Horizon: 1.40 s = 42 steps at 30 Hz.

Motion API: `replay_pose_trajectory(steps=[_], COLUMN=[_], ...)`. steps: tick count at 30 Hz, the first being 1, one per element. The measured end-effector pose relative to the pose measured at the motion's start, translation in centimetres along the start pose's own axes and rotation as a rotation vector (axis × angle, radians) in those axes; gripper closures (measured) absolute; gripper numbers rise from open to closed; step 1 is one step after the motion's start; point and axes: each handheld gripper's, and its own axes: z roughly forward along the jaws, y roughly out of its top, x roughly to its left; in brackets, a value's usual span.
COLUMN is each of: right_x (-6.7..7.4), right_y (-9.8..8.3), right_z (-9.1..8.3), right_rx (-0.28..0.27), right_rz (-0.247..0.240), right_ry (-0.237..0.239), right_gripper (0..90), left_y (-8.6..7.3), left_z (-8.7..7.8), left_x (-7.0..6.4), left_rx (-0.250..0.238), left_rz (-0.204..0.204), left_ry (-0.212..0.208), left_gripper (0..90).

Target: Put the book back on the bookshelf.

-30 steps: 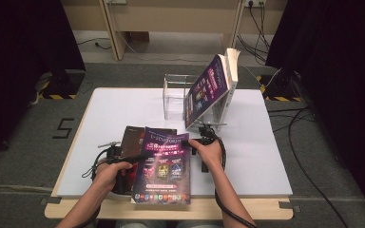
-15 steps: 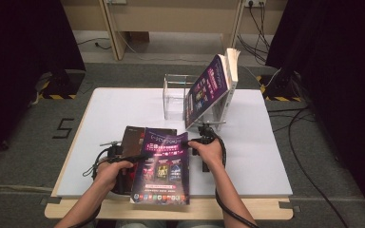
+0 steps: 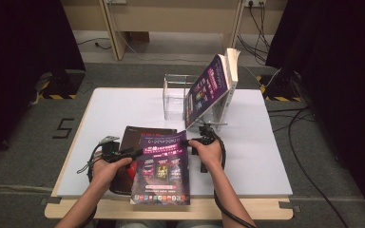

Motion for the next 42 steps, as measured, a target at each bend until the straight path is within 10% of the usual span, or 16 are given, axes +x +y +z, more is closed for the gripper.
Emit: replay_pose_trajectory(steps=[42], right_x=[3.8], right_y=[-0.8], right_z=[-3.2], right_rx=[-0.267], right_rz=[-0.108], right_ry=[0.09], right_gripper=[84.4], left_y=[-1.9], left_z=[-2.0], left_x=[1.3], left_rx=[-0.117], left_rz=[-0.068], left_ry=[0.097], left_gripper=[42.1])
